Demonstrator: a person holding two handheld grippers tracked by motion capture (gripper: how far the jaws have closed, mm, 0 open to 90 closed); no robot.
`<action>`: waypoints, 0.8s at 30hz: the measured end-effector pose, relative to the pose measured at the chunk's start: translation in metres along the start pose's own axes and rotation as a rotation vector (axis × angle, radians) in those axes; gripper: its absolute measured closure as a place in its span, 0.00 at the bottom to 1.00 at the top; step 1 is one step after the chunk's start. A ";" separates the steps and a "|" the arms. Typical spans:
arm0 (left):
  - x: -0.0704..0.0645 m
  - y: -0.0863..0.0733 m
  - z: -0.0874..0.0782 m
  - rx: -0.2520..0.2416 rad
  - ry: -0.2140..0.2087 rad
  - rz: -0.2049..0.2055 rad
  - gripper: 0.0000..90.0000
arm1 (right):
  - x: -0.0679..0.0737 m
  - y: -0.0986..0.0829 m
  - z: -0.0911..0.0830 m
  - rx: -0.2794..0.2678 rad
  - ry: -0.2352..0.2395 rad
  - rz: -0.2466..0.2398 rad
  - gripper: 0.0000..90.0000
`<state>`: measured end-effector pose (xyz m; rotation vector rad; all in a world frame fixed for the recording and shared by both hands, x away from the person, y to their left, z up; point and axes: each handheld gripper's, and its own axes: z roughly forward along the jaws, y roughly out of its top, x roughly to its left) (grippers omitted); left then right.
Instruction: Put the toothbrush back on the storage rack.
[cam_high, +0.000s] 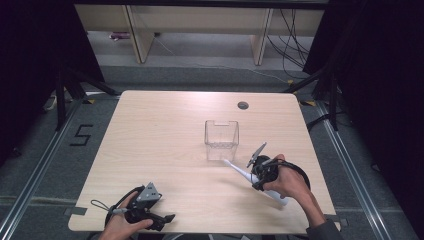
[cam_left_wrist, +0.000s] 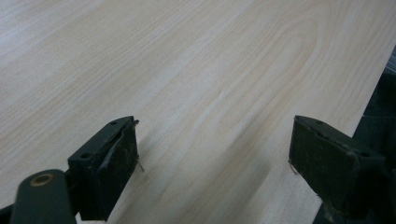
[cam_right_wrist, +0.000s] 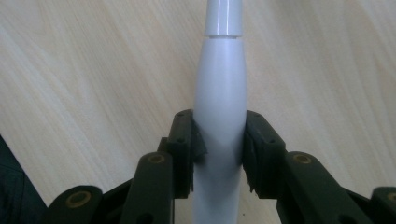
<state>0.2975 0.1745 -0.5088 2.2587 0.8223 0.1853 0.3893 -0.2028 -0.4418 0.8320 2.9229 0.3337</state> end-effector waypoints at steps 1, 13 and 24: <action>-0.001 0.000 0.000 -0.013 -0.011 -0.011 0.17 | -0.001 -0.001 -0.004 -0.028 -0.005 0.003 0.74; 0.000 0.000 0.000 -0.003 -0.001 0.002 0.17 | -0.016 -0.010 -0.027 -0.242 -0.057 0.083 0.74; -0.001 0.000 0.000 -0.017 -0.008 -0.009 0.17 | -0.032 -0.017 -0.036 -0.487 -0.069 0.161 0.74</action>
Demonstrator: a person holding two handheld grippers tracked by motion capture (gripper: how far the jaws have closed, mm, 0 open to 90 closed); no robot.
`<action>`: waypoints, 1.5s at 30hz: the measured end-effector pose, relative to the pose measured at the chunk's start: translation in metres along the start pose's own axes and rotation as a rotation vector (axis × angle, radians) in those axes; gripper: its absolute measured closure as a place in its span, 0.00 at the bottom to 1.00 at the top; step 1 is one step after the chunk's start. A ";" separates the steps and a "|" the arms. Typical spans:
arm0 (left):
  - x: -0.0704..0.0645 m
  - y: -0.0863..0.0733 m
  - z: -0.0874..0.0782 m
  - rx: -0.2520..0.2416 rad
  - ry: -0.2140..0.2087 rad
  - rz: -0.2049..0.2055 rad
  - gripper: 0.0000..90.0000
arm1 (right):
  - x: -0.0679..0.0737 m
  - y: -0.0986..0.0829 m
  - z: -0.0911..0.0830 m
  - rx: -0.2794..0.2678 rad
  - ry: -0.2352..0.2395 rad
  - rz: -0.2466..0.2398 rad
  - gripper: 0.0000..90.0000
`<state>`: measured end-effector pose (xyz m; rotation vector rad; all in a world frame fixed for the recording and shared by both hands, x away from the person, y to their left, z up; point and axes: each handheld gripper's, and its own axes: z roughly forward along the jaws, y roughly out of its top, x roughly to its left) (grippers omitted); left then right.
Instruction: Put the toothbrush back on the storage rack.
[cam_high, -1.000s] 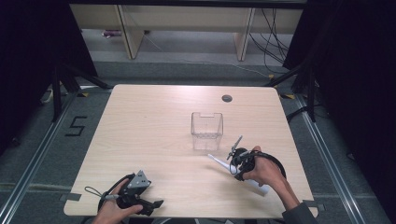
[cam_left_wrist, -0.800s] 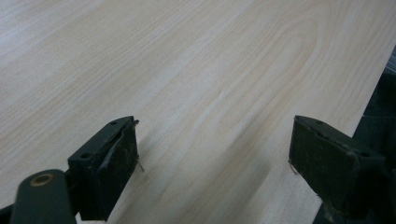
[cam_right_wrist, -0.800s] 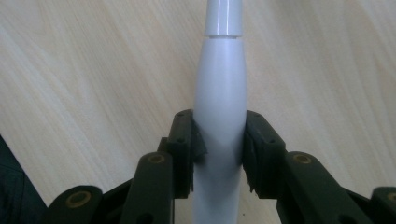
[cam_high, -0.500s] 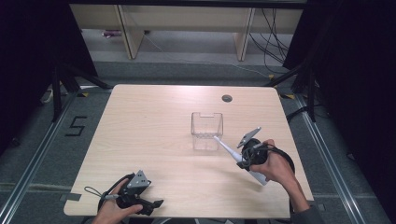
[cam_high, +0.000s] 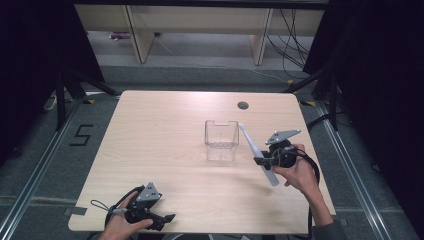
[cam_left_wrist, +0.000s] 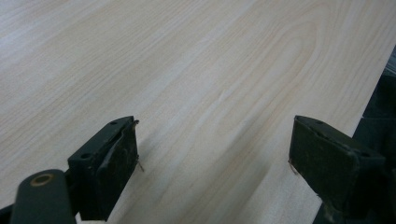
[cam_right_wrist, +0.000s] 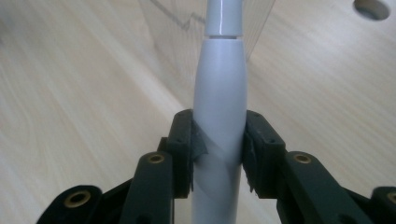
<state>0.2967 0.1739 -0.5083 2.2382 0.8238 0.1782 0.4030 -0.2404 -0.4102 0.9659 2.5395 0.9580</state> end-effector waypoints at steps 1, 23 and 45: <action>0.001 0.000 0.000 0.009 0.010 0.008 0.17 | -0.001 0.000 -0.001 -0.009 -0.001 0.020 0.74; 0.001 0.000 0.000 0.013 0.010 0.003 0.17 | -0.017 0.018 -0.011 -0.164 0.019 0.115 0.74; 0.001 0.000 0.000 0.013 0.010 0.010 0.17 | -0.017 0.058 -0.019 -0.284 0.067 0.126 0.74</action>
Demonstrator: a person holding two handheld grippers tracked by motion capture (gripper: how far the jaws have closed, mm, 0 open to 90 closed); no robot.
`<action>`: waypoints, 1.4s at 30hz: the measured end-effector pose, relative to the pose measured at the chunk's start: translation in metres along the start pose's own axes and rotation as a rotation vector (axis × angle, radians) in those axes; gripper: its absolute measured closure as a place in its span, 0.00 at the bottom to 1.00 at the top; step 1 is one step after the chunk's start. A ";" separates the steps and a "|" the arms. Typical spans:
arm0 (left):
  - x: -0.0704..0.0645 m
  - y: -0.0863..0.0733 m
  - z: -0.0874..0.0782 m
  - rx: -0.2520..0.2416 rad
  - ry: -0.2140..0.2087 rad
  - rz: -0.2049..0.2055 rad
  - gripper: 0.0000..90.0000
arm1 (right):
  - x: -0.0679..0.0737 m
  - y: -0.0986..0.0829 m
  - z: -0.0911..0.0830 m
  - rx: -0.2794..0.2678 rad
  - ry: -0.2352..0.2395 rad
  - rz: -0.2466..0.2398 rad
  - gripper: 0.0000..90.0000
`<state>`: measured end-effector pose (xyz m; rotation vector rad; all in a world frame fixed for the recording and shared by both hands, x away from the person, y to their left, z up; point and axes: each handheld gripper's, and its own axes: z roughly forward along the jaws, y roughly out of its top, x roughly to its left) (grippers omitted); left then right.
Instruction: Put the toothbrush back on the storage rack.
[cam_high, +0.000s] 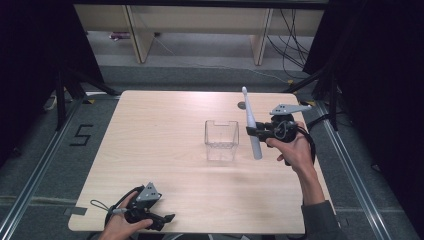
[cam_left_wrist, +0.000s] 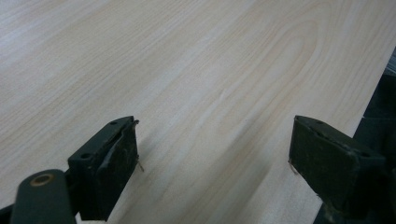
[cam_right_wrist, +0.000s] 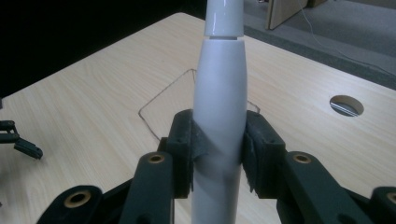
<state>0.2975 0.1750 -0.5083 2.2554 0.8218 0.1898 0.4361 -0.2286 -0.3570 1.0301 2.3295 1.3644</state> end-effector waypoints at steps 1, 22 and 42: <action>0.000 0.000 0.000 0.000 0.000 0.000 0.17 | 0.000 0.002 0.000 -0.006 0.000 -0.001 0.74; 0.000 0.000 0.000 0.000 0.000 0.000 0.17 | 0.002 0.036 0.019 -0.067 0.033 0.003 0.74; 0.000 0.000 0.000 -0.001 -0.006 0.005 0.17 | 0.007 0.059 0.062 -0.035 0.059 -0.015 0.74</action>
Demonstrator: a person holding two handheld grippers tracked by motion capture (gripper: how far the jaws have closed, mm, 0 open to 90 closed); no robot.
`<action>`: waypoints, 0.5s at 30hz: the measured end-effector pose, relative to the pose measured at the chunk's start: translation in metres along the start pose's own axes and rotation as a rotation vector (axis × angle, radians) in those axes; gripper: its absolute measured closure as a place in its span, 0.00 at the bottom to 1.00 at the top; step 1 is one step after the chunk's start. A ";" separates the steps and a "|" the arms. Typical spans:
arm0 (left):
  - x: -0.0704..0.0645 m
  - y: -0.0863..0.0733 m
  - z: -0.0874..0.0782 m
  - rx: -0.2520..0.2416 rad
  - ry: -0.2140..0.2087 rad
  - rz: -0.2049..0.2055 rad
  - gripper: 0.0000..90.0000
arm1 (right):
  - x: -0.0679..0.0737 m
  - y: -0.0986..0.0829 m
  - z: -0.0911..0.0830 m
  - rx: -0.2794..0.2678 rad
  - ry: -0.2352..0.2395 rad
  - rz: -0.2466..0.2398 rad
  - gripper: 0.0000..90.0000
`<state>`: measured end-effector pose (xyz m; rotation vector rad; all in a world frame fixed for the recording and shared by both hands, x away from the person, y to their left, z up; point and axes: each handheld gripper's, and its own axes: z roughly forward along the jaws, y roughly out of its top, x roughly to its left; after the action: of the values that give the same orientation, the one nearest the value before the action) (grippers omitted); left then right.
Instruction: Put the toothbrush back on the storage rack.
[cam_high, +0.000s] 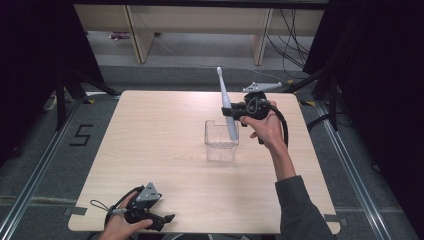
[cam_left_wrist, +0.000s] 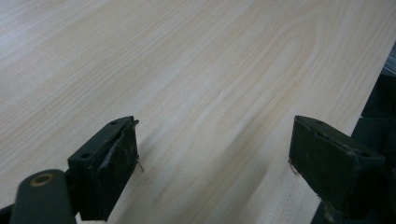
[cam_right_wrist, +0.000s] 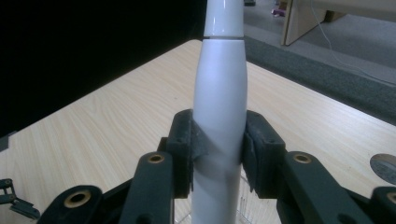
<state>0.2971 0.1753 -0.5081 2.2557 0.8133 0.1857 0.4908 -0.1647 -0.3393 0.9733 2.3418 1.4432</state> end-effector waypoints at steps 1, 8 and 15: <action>0.000 0.000 0.000 0.000 0.001 0.001 0.17 | 0.000 0.000 0.002 0.003 -0.008 -0.015 0.74; -0.001 0.000 0.001 -0.012 -0.009 -0.013 0.17 | -0.003 -0.001 0.014 0.029 -0.013 -0.023 0.74; 0.000 0.000 0.000 0.000 0.001 -0.001 0.17 | 0.000 -0.008 0.033 0.082 -0.025 -0.050 0.74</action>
<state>0.2972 0.1755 -0.5087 2.2554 0.8154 0.1856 0.5043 -0.1440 -0.3624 0.9409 2.4061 1.3194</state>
